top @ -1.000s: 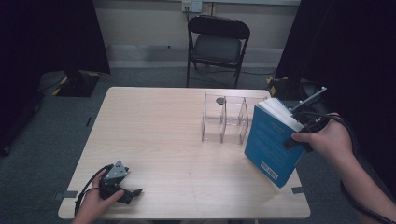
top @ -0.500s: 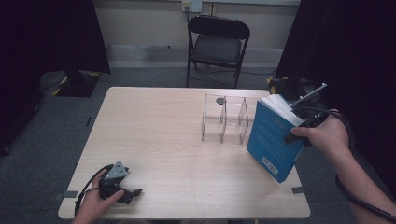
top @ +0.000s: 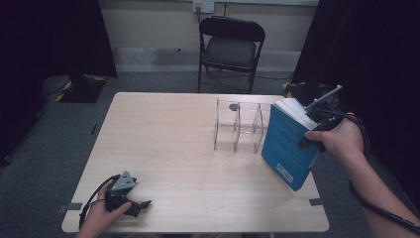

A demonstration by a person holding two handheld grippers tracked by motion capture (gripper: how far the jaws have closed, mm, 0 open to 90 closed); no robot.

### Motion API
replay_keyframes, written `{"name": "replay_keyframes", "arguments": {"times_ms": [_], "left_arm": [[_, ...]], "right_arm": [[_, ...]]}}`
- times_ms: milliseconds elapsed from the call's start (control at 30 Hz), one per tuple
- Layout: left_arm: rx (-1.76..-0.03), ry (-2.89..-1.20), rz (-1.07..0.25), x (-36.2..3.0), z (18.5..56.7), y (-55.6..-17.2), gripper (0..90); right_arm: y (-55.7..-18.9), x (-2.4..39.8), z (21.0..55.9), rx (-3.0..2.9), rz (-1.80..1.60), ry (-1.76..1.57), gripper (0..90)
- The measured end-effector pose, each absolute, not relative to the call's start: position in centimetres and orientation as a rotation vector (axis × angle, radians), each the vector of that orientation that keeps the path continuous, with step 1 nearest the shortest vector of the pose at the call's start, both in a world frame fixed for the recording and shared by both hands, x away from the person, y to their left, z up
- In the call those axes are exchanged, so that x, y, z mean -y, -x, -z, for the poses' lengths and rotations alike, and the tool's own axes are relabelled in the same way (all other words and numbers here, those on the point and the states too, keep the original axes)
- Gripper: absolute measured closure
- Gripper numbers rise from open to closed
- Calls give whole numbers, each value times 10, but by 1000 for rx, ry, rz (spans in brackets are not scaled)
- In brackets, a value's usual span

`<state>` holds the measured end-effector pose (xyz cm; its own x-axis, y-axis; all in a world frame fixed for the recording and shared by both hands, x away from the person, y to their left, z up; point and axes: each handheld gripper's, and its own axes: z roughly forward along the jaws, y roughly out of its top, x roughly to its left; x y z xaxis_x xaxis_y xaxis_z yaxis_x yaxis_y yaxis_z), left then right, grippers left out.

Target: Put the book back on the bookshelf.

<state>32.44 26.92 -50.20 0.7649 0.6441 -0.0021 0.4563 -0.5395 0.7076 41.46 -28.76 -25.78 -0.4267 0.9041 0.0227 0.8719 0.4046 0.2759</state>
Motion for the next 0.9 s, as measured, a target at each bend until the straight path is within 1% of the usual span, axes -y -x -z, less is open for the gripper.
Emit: {"name": "replay_keyframes", "arguments": {"times_ms": [900], "left_arm": [[-818,-2236,-335,-269,502,-324,0]], "right_arm": [[-440,278,252,-2446,-384,-1642,617]]}}
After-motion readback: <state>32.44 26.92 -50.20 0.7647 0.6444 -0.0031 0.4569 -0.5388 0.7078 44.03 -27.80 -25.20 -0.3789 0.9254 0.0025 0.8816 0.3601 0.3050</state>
